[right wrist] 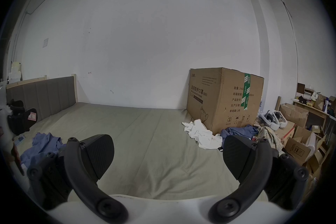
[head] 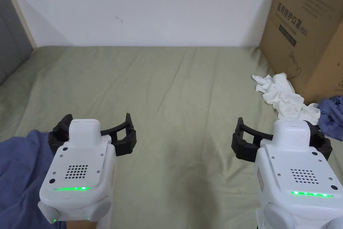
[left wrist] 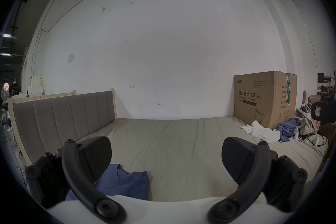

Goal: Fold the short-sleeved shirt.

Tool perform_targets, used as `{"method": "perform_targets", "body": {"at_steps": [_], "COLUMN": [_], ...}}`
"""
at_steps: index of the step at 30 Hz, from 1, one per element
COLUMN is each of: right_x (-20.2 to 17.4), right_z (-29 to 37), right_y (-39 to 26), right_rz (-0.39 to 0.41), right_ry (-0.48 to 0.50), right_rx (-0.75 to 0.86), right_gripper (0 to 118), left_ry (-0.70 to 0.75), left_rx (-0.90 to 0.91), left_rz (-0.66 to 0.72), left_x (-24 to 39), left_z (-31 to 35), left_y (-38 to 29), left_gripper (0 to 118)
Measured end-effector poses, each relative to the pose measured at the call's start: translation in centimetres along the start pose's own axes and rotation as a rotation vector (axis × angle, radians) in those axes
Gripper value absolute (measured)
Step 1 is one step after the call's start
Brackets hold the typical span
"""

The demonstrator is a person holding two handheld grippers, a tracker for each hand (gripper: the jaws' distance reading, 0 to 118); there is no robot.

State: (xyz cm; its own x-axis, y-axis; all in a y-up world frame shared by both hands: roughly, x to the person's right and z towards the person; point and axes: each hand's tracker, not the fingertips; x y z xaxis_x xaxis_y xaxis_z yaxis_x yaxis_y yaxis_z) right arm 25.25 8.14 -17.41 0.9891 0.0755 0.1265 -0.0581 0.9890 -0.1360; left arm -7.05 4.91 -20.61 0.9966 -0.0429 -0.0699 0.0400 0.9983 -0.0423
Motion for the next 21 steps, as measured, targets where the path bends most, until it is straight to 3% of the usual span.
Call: {"method": "perform_targets", "body": {"at_steps": [15,17,19,21], "right_x": [-0.06,-0.11,-0.12,-0.21], "right_z": [-0.14,-0.18,-0.16,-0.07], "right_y": [0.33,0.41,0.50,0.56], "right_rz": [-0.005,-0.004,-0.005,-0.004], "right_ry": [0.015,0.014,0.017,0.013], "right_rx": [-0.018,-0.027,-0.035,-0.039], "right_gripper": [118,113,95,90], "left_ry": [-0.009,-0.013,-0.019,-0.023], "left_rx": [0.013,0.007,-0.004,-0.011], "left_rz": [-0.024,-0.021,-0.012,0.012], "left_x": [0.20,0.19,0.20,0.15], "left_z": [0.19,0.20,0.24,0.30], "left_y": [0.34,0.48,0.74,0.97], "left_gripper": [118,118,118,118]}}
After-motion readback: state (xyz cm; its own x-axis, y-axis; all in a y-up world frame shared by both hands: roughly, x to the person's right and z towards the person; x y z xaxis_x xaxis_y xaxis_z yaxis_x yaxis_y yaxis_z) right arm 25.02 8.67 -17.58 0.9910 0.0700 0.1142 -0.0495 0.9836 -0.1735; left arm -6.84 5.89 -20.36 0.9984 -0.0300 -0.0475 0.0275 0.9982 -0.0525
